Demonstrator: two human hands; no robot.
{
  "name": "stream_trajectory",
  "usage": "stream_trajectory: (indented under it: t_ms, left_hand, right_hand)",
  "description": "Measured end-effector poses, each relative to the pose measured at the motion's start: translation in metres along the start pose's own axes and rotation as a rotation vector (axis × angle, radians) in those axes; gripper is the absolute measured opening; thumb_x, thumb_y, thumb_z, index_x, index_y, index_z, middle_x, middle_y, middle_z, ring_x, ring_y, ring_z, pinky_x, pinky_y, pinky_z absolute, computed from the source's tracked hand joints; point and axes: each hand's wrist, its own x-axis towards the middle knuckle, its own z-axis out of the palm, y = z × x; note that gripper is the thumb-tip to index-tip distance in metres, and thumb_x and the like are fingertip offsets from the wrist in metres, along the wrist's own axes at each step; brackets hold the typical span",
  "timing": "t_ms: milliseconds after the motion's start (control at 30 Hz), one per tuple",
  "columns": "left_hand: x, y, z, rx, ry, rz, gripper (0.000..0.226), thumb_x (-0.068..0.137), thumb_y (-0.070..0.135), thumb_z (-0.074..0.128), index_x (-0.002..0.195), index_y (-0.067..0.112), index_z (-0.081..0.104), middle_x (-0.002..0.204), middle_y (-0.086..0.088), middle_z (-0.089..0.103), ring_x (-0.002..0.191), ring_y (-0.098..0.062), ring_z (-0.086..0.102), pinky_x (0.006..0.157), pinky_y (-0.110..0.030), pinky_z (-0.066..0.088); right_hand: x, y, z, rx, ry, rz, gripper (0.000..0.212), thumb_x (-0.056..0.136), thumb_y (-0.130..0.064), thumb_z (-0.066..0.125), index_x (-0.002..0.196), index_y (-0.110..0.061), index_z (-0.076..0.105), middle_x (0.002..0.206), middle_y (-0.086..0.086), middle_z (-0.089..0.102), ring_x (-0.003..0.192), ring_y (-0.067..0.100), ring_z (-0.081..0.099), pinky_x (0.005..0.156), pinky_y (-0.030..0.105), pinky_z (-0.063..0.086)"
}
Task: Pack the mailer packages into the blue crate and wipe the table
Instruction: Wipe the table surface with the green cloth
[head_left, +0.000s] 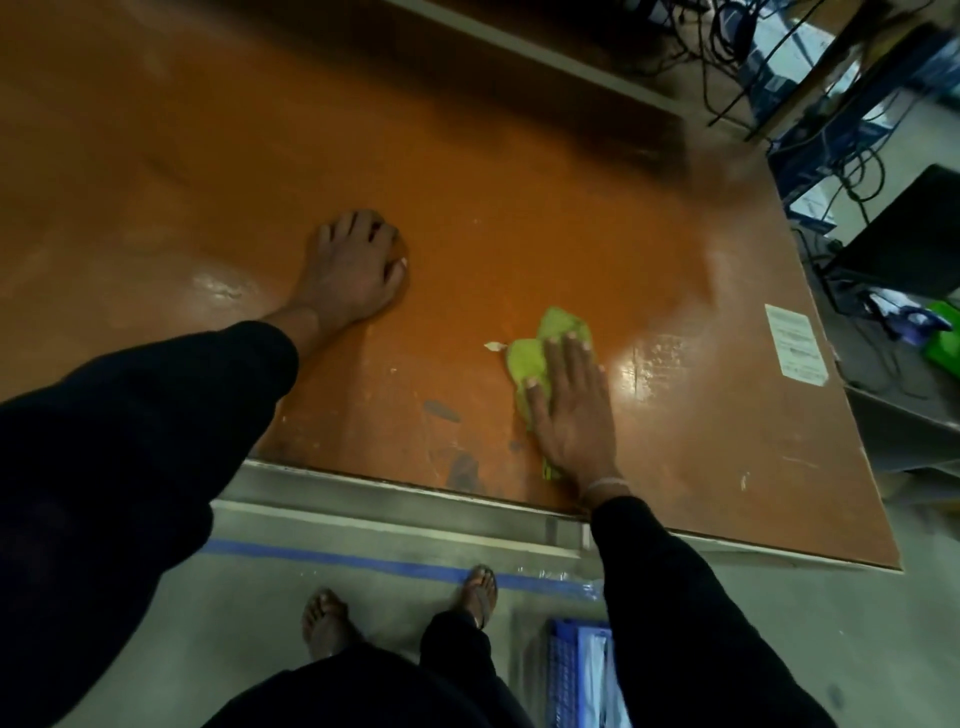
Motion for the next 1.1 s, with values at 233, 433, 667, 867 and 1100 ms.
stream_trajectory:
  t_ms: [233,433,667,867,1100]
  left_hand:
    - [0.000,0.000,0.000,-0.022,0.022,0.004,0.043,0.102,0.044,0.042,0.131,0.013,0.051,0.137,-0.015,0.047,0.121,-0.038,0.043,0.099,-0.053,0.038]
    - [0.001,0.000,0.002,-0.022,0.023,-0.013,0.043,0.102,0.044,0.040,0.131,0.014,0.052,0.137,-0.015,0.047,0.120,-0.039,0.044,0.098,-0.053,0.039]
    - [0.008,0.002,0.006,0.012,0.014,-0.038,0.043,0.103,0.043,0.045,0.134,0.013,0.053,0.140,-0.015,0.046,0.124,-0.040,0.043,0.099,-0.054,0.037]
    - [0.033,-0.005,0.004,0.015,0.020,0.029,0.042,0.101,0.037,0.055,0.130,0.007,0.055,0.132,-0.018,0.048,0.118,-0.039,0.043,0.096,-0.054,0.038]
    - [0.048,-0.026,0.002,0.019,0.050,-0.060,0.044,0.105,0.041,0.044,0.132,0.008,0.053,0.135,-0.018,0.047,0.120,-0.039,0.041,0.097,-0.055,0.036]
  right_hand:
    - [0.025,-0.025,0.001,-0.006,-0.097,-0.479,0.060,0.106,-0.049,0.028,0.160,-0.026,0.016,0.168,0.001,0.009,0.155,0.017,0.000,0.126,0.043,0.006]
    - [0.083,-0.009,0.008,-0.026,-0.026,0.065,0.068,0.102,-0.057,0.013,0.160,-0.020,0.018,0.167,0.008,0.010,0.155,0.025,0.005,0.125,0.048,0.009]
    - [0.128,0.012,0.005,-0.010,-0.064,-0.180,0.063,0.105,-0.054,0.017,0.160,-0.023,0.016,0.168,0.004,0.008,0.155,0.022,0.003,0.126,0.046,0.007]
    - [0.161,-0.002,0.006,0.013,-0.100,-0.319,0.066,0.103,-0.057,0.014,0.160,-0.024,0.012,0.168,0.005,0.005,0.155,0.023,0.000,0.126,0.047,0.004]
    - [0.229,0.013,0.016,-0.004,-0.084,-0.042,0.069,0.102,-0.058,0.010,0.161,-0.021,0.012,0.168,0.007,0.004,0.155,0.026,-0.001,0.125,0.049,0.005]
